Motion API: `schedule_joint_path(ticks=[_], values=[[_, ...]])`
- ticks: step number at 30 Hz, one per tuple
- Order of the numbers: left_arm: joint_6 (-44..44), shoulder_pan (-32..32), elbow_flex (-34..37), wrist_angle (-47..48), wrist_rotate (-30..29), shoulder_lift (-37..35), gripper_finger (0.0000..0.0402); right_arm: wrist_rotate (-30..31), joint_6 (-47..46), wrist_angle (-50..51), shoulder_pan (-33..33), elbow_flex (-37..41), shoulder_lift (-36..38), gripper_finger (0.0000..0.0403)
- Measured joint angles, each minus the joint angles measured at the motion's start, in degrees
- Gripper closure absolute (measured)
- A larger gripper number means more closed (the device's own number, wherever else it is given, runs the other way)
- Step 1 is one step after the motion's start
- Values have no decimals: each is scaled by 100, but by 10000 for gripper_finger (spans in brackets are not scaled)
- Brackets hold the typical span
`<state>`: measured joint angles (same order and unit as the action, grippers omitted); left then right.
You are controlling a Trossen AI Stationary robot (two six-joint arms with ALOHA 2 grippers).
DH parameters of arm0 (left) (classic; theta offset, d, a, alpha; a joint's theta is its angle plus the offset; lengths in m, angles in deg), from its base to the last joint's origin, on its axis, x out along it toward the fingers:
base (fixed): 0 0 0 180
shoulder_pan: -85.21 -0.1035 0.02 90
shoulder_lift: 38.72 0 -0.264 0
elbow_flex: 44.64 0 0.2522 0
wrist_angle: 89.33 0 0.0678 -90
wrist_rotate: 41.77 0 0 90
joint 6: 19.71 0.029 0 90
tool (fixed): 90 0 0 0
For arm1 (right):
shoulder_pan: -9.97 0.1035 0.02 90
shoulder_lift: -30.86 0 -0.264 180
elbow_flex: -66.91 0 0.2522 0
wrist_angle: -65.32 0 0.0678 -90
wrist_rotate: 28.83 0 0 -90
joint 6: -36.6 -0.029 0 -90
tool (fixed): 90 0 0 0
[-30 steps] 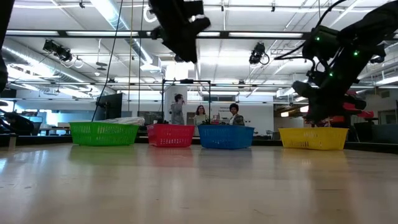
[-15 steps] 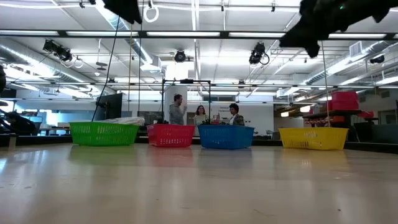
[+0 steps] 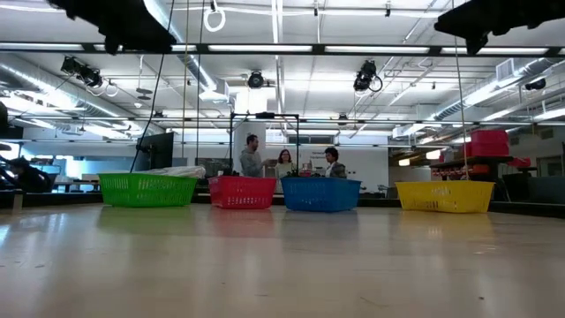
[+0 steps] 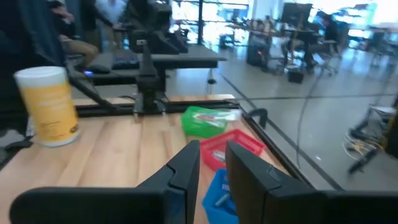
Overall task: Pick & Place Travel size toiletries
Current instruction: Return to Home Position
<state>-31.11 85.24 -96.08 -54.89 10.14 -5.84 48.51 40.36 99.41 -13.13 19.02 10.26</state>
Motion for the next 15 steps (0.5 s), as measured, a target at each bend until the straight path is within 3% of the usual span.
schedule_joint_path(ticks=[4,7,12,15], values=[[749,-8,879,-1083,1058,-847,256,-109,-18,-28,0,347,501,320],[960,-10,1228,-1229,1338,-1506,256,-240,-40,-98,0,609,858,319],[1182,-13,1552,-1204,1747,-2519,256,-1286,-54,-225,1,838,1404,320],[1396,-13,1772,-1200,2012,-3091,256,-1401,-127,-228,0,897,1716,323]])
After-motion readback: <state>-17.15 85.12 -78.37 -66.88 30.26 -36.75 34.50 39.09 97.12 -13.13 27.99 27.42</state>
